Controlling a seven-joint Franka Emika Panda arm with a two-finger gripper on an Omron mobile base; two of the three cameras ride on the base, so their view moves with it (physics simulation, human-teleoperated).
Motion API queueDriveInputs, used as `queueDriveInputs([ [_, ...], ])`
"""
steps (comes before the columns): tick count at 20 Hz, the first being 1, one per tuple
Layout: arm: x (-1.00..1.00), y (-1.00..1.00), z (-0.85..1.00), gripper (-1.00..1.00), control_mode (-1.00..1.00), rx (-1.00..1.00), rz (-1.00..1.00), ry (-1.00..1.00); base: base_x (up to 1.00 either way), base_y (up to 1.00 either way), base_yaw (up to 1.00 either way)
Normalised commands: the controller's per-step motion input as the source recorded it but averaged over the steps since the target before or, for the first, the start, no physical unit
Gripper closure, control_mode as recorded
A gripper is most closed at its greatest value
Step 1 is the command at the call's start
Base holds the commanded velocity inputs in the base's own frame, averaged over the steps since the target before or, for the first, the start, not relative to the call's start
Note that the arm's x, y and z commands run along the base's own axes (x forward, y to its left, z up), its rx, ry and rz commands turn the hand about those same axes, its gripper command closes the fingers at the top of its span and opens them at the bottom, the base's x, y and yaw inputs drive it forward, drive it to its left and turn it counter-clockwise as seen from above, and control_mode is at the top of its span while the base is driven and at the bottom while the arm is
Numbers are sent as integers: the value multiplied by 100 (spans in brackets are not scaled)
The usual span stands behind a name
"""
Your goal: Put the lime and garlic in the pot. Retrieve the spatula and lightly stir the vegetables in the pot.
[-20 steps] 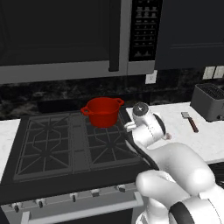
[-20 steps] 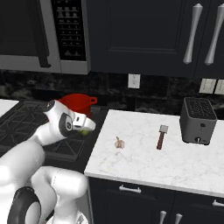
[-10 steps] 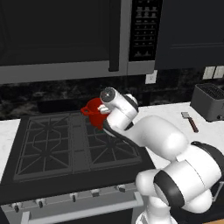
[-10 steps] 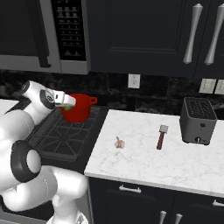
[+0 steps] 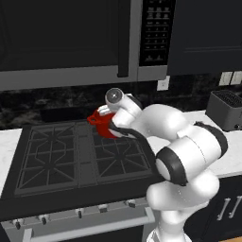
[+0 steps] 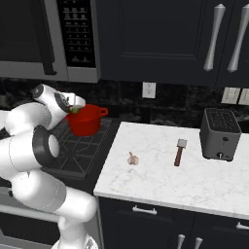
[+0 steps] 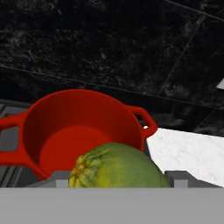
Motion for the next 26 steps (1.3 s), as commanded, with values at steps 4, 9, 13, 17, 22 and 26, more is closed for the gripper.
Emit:
queueDriveInputs([
  [4,82,2,-49,100,-100,0,7,0,0,0,0],
  [9,70,27,-46,100,-100,0,0,0,0,0,0],
  [13,23,40,-48,-100,-100,0,0,0,0,0,0],
  [17,8,12,-10,-100,-100,0,0,0,0,0,0],
  [22,11,0,11,-100,-100,0,0,-4,0,0,0],
  [26,-10,0,50,-100,-100,0,0,-7,0,0,0],
])
